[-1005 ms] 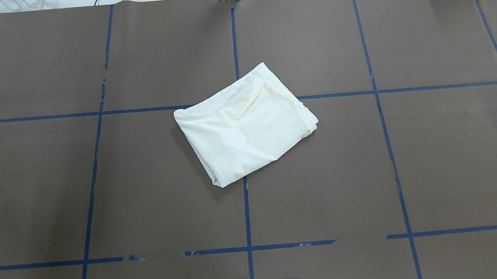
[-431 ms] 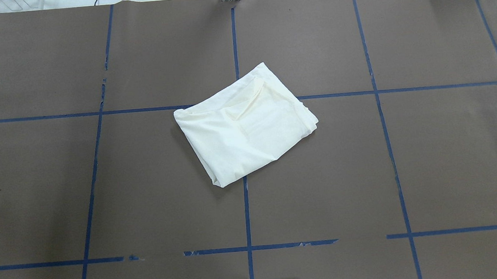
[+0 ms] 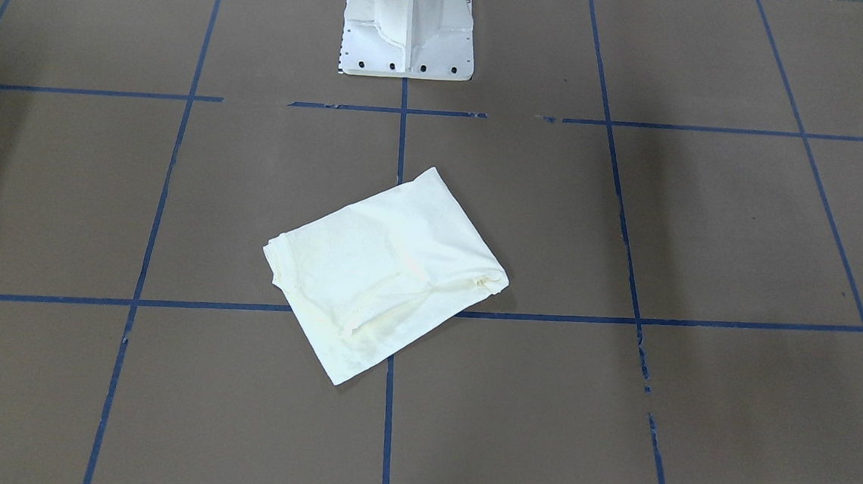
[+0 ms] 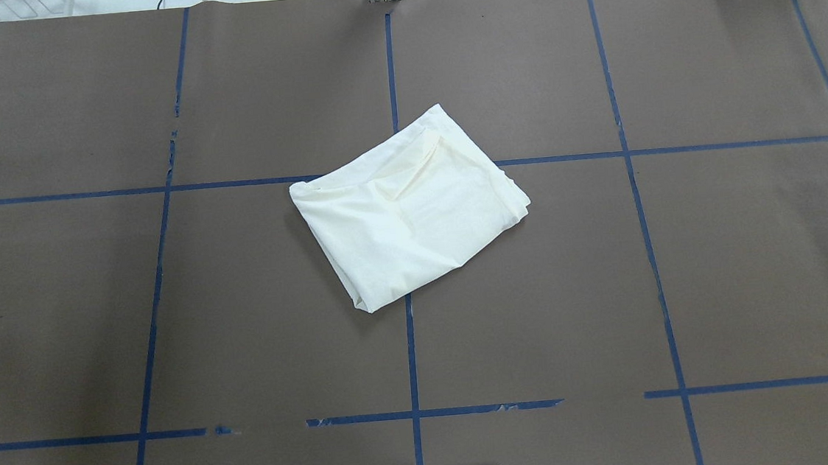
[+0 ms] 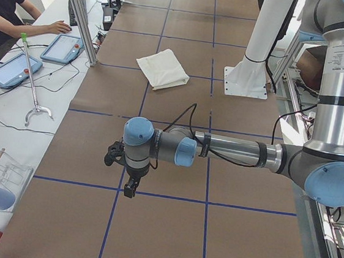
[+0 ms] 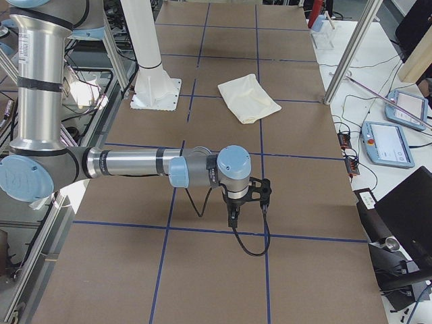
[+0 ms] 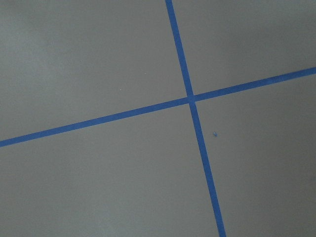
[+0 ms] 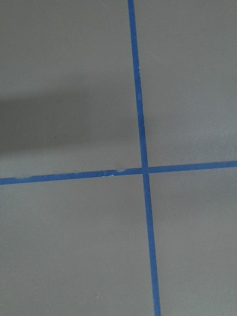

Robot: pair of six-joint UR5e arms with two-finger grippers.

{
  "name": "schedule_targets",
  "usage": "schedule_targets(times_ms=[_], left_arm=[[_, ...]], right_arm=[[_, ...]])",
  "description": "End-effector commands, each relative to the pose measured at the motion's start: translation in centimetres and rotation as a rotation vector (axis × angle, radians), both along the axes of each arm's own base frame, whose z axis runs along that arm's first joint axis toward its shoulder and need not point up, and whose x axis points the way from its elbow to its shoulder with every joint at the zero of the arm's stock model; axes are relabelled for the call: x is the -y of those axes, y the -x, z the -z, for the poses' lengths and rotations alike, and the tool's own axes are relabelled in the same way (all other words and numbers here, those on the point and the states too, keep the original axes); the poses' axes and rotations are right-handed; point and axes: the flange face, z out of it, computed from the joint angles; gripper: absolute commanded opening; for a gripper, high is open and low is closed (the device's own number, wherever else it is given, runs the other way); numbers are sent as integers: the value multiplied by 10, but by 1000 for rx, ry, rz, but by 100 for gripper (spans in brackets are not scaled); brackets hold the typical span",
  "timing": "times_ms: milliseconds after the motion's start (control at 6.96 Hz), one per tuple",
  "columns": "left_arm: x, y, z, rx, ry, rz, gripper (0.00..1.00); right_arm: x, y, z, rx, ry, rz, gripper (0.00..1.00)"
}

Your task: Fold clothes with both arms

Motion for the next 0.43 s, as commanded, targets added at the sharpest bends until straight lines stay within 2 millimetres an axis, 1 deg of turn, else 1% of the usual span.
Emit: schedule_targets(times_ms=[0,287], left_arm=[[0,0,0,0,2,-1,100],[0,-1,2,-13,77,99,100]], right_arm=[[-3,2,-3,0,7,2,100],[-3,2,-3,0,8,1,100]])
